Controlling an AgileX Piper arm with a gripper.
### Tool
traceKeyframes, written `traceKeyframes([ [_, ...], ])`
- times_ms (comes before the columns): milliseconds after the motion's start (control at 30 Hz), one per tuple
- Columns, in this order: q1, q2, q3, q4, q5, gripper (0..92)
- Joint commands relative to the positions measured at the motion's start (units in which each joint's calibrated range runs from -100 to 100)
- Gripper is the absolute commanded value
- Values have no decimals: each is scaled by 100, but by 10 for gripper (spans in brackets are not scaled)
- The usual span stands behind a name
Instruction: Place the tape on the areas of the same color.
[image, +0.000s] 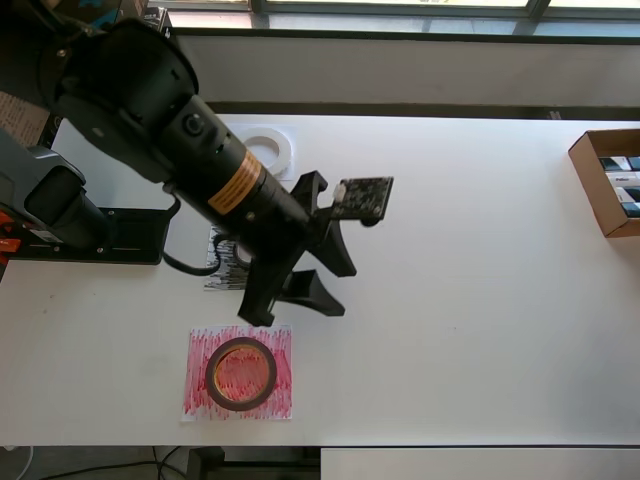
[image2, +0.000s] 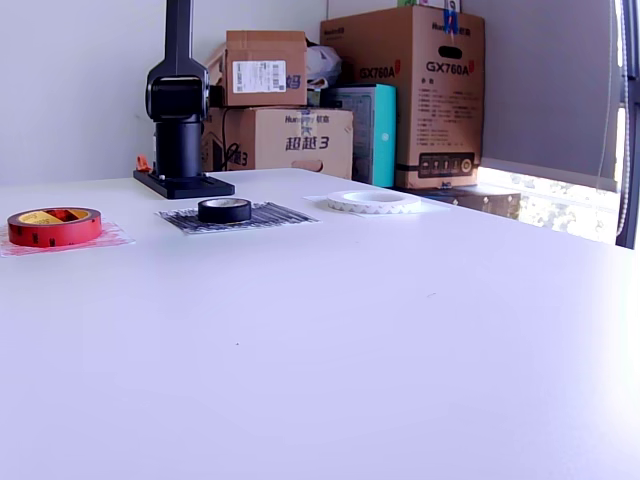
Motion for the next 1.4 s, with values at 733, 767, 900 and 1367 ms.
traceKeyframes([
  [733,3045,-1153,948,-710,-264,97],
  [767,3029,-1331,1111,-829,-346,58],
  [900,2918,-2191,1747,-1185,-690,2],
  [1367,2934,-6017,4828,-2517,-1541,2],
])
